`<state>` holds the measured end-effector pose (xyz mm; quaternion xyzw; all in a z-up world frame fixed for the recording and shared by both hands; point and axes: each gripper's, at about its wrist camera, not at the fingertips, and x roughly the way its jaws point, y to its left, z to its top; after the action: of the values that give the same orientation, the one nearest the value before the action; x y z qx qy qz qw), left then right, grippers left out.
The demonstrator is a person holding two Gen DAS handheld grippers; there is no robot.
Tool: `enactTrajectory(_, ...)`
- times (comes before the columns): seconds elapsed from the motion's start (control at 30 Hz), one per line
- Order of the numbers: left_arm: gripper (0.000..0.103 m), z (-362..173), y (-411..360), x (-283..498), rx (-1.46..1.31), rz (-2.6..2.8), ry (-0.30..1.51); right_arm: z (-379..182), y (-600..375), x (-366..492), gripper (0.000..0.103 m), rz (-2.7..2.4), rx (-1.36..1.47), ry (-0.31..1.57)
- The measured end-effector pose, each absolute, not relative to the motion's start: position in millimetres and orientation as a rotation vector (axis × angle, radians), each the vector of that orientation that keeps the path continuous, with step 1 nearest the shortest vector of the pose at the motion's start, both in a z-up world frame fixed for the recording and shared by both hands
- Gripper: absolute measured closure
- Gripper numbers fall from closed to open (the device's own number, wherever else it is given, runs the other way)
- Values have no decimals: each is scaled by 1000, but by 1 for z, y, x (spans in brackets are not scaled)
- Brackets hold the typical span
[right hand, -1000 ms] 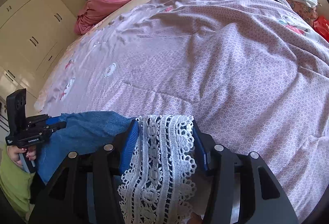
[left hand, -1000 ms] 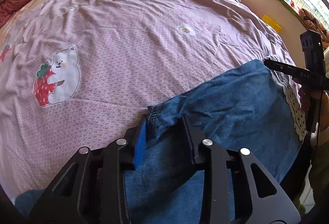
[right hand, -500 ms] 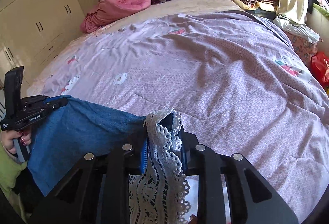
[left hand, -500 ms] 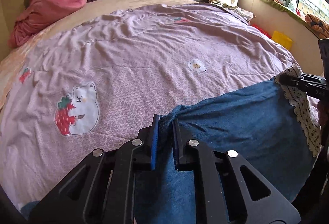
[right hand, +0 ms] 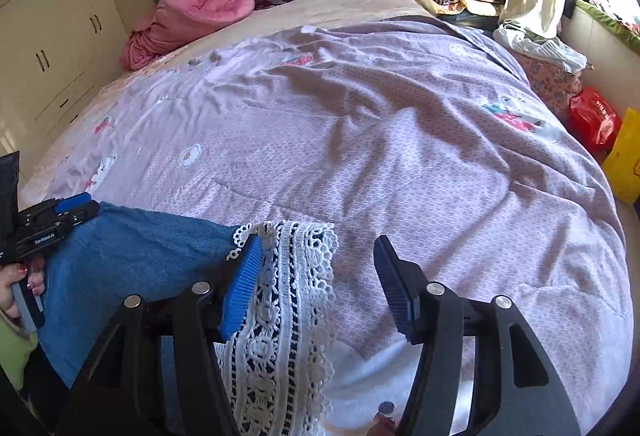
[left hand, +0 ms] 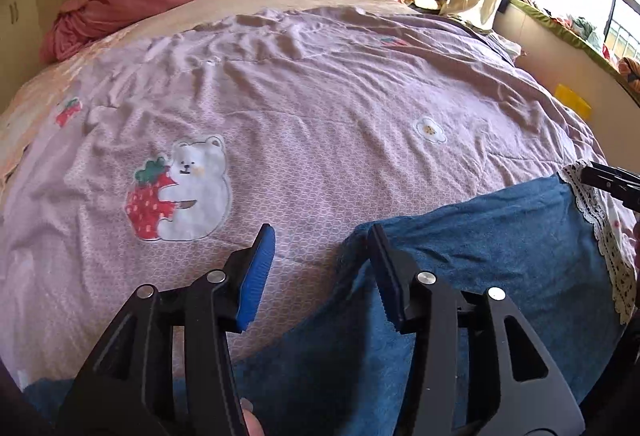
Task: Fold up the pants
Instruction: 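Lay the lace cuff down with the right gripper and open both grippers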
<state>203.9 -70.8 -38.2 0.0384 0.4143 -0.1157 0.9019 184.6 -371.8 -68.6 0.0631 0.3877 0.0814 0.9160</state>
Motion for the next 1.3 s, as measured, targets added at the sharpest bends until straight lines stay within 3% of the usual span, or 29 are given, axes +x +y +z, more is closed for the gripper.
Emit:
enactTrajectory(0.3, 54, -6, -61, 151, -7, -317, 802, -51, -351, 142, 40, 258, 144, 732)
enactTrajectory(0.6, 54, -59, -72, 133, 32, -337, 933, -95, -320, 162, 39, 284, 116, 895)
enactTrajectory(0.87, 54, -66, -53, 136, -52, -361, 922, -96, -319, 156, 39, 267, 116, 878)
enactTrajectory(0.93, 54, -60, -52, 132, -63, -363, 918, -84, -326, 145, 35, 274, 160, 847)
enactTrajectory(1.07, 36, -40, -50, 118, -76, -363, 898, -62, -341, 109, 33, 266, 205, 772)
enactTrajectory(1.3, 23, -18, -45, 71, 1, -334, 823, -58, -331, 49, 33, 313, 198, 754)
